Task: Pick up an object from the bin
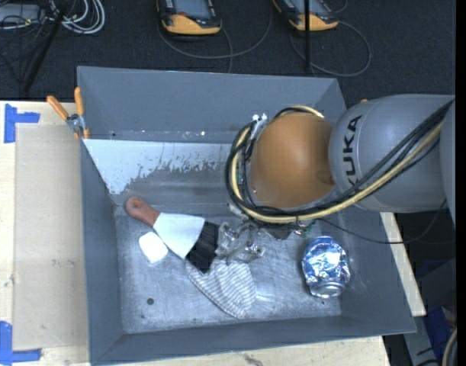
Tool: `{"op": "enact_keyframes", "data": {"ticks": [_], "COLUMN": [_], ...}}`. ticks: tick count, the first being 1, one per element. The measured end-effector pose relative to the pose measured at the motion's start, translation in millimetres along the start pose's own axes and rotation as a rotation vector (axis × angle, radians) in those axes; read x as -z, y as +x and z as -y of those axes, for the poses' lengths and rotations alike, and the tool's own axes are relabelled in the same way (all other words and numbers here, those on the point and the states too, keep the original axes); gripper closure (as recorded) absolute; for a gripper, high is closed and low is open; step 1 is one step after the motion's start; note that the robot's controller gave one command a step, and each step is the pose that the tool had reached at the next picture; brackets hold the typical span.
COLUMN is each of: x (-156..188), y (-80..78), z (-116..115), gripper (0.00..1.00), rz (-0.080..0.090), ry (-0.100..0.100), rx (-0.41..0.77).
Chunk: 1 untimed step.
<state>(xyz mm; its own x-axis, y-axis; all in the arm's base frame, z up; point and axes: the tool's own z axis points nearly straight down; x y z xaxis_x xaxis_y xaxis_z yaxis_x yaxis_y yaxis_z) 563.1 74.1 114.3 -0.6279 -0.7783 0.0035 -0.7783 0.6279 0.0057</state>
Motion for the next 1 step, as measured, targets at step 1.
{"op": "enact_keyframes", "data": {"ticks": [1], "x": [37.0], "y": [0.1], "z": [3.7], "gripper": [1.00], "rz": [0.008], "ry": [0.009], "rx": [0.002]}}
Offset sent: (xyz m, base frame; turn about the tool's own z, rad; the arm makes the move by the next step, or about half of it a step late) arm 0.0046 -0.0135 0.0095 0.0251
